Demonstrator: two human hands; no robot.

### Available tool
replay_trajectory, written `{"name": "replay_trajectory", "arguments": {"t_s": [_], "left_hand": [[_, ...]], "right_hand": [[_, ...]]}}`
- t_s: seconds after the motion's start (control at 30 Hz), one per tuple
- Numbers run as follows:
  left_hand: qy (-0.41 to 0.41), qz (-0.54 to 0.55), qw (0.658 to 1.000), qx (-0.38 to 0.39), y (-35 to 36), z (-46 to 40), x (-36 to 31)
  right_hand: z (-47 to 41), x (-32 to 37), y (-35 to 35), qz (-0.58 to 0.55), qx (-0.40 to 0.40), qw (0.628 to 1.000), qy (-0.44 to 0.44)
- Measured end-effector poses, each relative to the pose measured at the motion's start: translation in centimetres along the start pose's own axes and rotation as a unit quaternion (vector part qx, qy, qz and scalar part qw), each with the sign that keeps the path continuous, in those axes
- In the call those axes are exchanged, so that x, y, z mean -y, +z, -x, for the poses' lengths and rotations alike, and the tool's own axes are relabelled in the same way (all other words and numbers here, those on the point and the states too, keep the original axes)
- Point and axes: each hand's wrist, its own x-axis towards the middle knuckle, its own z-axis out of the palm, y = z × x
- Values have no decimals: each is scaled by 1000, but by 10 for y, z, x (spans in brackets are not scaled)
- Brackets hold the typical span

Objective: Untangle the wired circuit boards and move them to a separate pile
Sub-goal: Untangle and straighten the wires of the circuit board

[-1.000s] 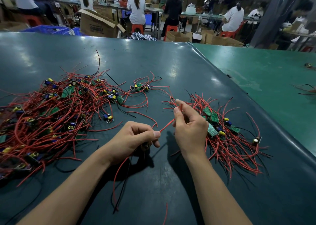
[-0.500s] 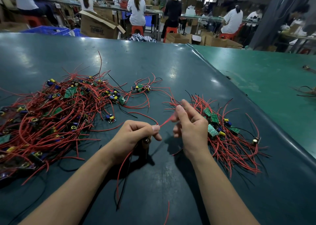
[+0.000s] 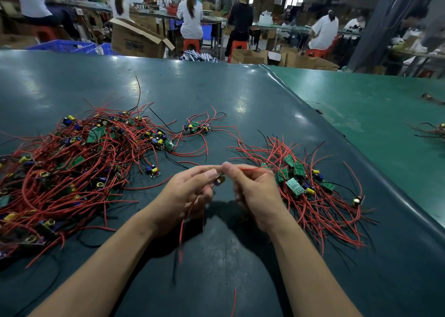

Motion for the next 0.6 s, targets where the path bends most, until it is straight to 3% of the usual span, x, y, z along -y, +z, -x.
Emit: {"name": "replay_trajectory", "arguments": {"t_s": [0.1,0.17,0.3,0.47,0.53,0.6], "left_hand": [[4,-4,1000,-2,-3,-1,2],[20,-11,1000,-7,-1,0,4],[21,50,998,-19,-3,0,2],[-6,98,995,-19,-10,0,-6],[-11,116,993,-30,-11,-1,-8],[-11,163,986,-36,-12,0,-11]], "right_hand": [[-2,0,-6,5,-58,998,-4],[-2,0,-6,11,-49,999,16],[-1,1,-7,9,62,996,71],[2,1,-8,-11,153,985,78],[4,2,-4,33,139,988,55],[3,2,-1,66,74,995,3]]}}
